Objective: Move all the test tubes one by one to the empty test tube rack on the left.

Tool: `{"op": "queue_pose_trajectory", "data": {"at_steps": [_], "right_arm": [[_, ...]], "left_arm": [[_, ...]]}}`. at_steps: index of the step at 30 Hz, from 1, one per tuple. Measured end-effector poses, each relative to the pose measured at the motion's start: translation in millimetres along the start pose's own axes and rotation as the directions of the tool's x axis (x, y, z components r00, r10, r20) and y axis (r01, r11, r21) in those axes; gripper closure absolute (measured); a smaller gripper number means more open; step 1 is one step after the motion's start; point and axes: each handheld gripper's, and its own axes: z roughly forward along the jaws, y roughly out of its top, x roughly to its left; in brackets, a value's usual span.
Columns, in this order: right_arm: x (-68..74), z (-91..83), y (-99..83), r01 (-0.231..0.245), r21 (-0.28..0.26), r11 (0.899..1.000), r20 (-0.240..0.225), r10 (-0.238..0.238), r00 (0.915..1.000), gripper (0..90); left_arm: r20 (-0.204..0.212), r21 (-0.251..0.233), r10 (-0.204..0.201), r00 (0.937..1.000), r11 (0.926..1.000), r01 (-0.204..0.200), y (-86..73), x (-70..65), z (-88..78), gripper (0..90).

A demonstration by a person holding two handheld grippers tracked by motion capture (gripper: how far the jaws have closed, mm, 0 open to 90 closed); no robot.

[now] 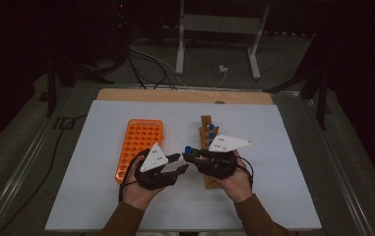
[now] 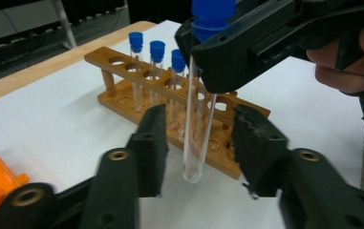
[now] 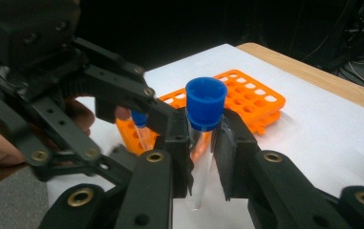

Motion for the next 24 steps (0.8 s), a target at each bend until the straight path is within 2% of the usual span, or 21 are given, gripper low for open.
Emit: {"op": "queue_pose_trajectory", "data": {"at_steps": [6, 21, 24], "right_arm": [[3.1, 1.4, 0.2, 0.008, 0.007, 1.0, -0.014, -0.008, 0.9999, 76.7], [3.6, 3.2, -0.4, 0.009, 0.019, 1.0, -0.035, -0.008, 0.9993, 76.0], [2.2, 2.4, -0.3, 0.004, 0.03, 1.0, -0.04, -0.003, 0.9992, 65.2]], "left_arm": [[0.013, 0.003, 0.001, 0.9999, 1.0, -0.001, -0.3, 1.8, 1.5, 70.4], [0.027, 0.004, 0.01, 0.9996, 0.9999, -0.01, -1.1, 1.7, 1.1, 77.9], [0.025, 0.002, 0.0, 0.9997, 1.0, 0.0, -2.6, 3.0, 0.3, 78.0]]}}
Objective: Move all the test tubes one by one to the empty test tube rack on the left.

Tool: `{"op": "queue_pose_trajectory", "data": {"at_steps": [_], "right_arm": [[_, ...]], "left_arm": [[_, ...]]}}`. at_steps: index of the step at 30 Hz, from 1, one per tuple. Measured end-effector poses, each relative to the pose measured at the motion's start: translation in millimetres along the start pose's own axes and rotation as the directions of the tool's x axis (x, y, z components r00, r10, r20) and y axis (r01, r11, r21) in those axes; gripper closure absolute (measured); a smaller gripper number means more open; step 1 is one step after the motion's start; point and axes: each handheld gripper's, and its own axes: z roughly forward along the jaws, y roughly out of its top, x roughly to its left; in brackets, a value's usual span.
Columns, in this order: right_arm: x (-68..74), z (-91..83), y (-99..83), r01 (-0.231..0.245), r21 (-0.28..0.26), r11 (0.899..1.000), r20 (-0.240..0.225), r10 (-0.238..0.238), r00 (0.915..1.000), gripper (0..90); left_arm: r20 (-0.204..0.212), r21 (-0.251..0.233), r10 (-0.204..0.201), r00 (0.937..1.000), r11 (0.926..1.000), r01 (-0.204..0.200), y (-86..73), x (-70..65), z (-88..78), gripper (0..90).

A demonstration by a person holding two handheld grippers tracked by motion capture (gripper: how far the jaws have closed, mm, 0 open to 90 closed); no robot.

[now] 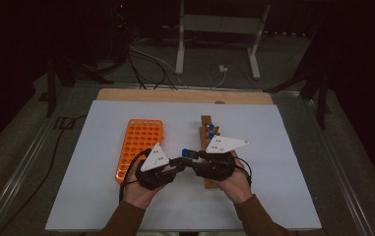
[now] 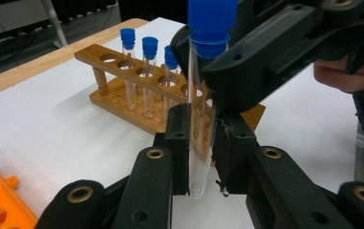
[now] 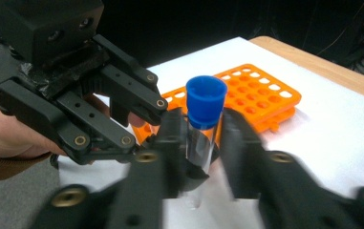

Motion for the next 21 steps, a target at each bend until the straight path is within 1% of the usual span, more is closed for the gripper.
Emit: {"op": "queue_pose_trajectory", "data": {"at_steps": [3, 5, 7, 9, 11, 13, 15, 17, 19, 21], "right_arm": [[-2.5, -3.3, -0.6, -0.006, -0.005, 1.0, 0.008, 0.006, 0.9999, 51.6], [-4.0, -7.4, -1.0, -0.009, -0.012, 1.0, 0.029, 0.009, 0.9995, 40.9], [-4.8, -11.0, -1.4, 0.0, -0.019, 1.0, 0.057, 0.001, 0.9984, 31.9], [-6.1, -14.0, -2.0, 0.009, -0.014, 1.0, 0.089, -0.007, 0.996, 23.5], [-8.2, -16.1, -2.9, 0.007, -0.006, 1.0, 0.12, -0.006, 0.9928, 16.4], [-11.2, -18.4, -4.4, -0.007, -0.007, 1.0, 0.149, 0.008, 0.9888, 13.9], [-14.9, -21.4, -6.1, -0.019, -0.012, 1.0, 0.164, 0.021, 0.9862, 8.2], [-18.2, -24.9, -7.8, -0.031, -0.02, 0.999, 0.178, 0.034, 0.9834, 4.5], [-21.3, -28.2, -9.4, -0.042, -0.024, 0.999, 0.193, 0.046, 0.9801, 3.7], [-23.9, -30.8, -10.8, -0.047, -0.025, 0.999, 0.218, 0.052, 0.9745, 2.8]], "left_arm": [[-0.001, -0.007, -0.016, 0.9999, 0.9998, 0.016, -2.4, 2.5, -3.8, 78.1], [-0.002, -0.014, -0.02, 0.9998, 0.9997, 0.02, -4.1, 3.4, -7.6, 78.1], [-0.004, -0.023, -0.023, 0.9997, 0.9995, 0.023, -6.1, 4.5, -12.8, 78.0], [-0.01, -0.03, -0.03, 0.9995, 0.9991, 0.029, -8.5, 6.2, -18.5, 78.0], [-0.015, -0.035, -0.035, 0.9993, 0.9988, 0.035, -11.0, 8.2, -23.6, 78.0], [-0.02, -0.042, -0.039, 0.999, 0.9984, 0.038, -13.9, 10.2, -31.0, 78.0], [-0.027, -0.049, -0.032, 0.9991, 0.9983, 0.03, -16.0, 11.6, -38.7, 78.0], [-0.031, -0.061, -0.028, 0.9991, 0.9978, 0.026, -18.0, 12.5, -46.9, 78.0], [-0.034, -0.074, -0.025, 0.9991, 0.997, 0.022, -20.1, 13.9, -55.0, 77.9], [-0.041, -0.082, -0.027, 0.9988, 0.9964, 0.023, -22.8, 15.7, -62.3, 77.9]]}}
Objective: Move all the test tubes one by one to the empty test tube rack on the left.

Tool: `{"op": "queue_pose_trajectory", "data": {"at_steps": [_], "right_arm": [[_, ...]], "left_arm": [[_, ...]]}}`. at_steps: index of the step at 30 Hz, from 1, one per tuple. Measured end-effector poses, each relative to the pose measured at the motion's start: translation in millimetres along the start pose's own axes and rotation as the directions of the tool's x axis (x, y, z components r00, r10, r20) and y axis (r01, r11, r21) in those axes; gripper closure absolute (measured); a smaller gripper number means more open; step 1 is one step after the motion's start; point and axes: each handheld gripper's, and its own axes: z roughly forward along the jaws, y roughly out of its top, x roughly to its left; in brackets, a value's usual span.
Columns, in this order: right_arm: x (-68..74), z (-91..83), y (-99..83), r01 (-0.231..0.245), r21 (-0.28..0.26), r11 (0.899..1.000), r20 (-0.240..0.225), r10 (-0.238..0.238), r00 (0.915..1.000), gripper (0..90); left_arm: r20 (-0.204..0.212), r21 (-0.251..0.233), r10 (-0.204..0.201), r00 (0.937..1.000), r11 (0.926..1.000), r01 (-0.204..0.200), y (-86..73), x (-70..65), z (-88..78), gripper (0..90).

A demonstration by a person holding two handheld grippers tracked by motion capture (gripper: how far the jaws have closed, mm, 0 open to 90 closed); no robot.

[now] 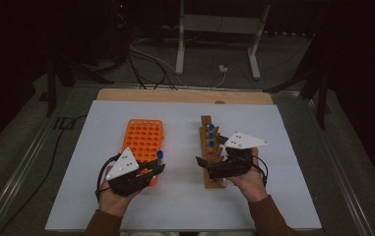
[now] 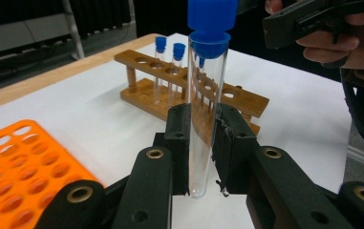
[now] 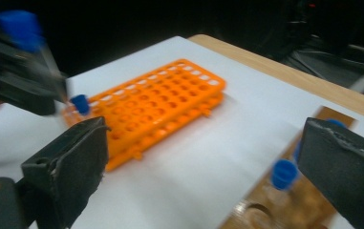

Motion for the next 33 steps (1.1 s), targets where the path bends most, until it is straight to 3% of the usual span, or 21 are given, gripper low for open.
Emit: {"op": "queue_pose_trajectory", "data": {"at_steps": [15, 25, 33], "right_arm": [[-18.2, -15.6, -13.6, -0.045, -0.021, 0.999, 0.042, 0.046, 0.9981, 2.1], [-26.2, -21.7, -23.4, -0.057, -0.017, 0.998, 0.073, 0.058, 0.9956, 2.1], [-31.9, -25.9, -30.0, -0.069, -0.02, 0.997, 0.086, 0.07, 0.9938, 2.0]], "left_arm": [[-0.055, -0.005, -0.047, 0.9974, 0.9989, 0.047, -19.7, 16.4, -27.4, 77.7], [-0.103, 0.03, -0.07, 0.9922, 0.9968, 0.074, -38.8, 31.0, -20.8, 77.7], [-0.107, 0.061, -0.071, 0.9917, 0.9951, 0.078, -48.6, 38.8, -7.1, 77.7]]}}
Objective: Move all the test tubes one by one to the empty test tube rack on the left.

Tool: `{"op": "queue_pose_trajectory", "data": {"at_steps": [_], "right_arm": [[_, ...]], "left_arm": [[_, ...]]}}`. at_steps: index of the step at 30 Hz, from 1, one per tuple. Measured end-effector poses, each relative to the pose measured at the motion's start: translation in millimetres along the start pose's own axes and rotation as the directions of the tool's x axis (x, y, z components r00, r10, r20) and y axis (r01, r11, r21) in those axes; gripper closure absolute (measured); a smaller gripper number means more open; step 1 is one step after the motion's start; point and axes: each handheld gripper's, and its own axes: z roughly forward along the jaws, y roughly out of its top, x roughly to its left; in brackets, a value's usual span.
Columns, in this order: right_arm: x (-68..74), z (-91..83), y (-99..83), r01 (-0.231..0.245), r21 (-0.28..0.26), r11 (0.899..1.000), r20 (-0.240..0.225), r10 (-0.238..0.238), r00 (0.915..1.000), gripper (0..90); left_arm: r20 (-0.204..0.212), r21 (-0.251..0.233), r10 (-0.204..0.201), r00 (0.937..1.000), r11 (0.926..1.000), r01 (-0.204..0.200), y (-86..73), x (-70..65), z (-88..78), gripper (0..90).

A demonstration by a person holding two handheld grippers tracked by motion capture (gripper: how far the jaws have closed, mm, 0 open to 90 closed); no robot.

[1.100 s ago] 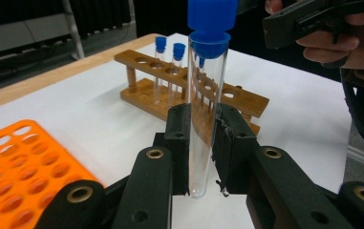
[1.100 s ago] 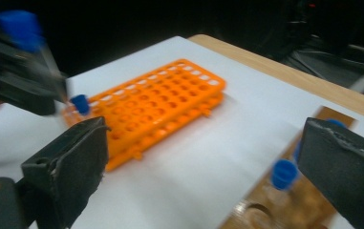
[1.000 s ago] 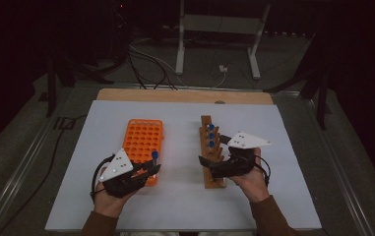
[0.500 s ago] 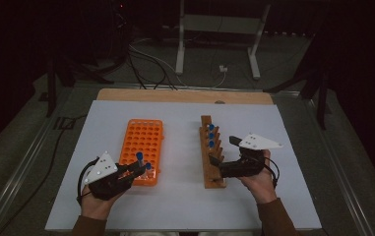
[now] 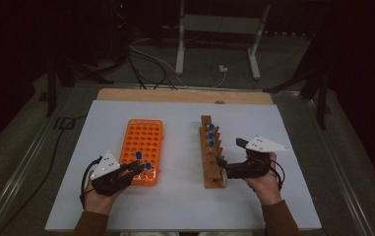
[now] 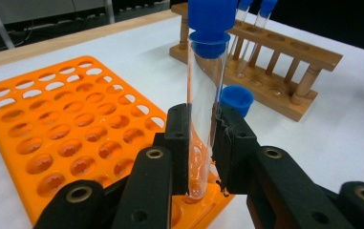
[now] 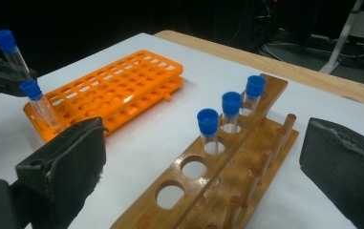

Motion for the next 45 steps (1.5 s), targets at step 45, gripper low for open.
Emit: {"op": "queue_pose_trajectory", "data": {"at_steps": [45], "right_arm": [[-0.2, 4.1, -6.9, 0.002, 0.016, 1.0, -0.018, -0.001, 0.9998, 2.2]], "left_arm": [[-0.004, 0.119, 0.071, 0.9975, 0.9904, -0.07, -27.9, -0.9, 18.8, 78.2]]}}
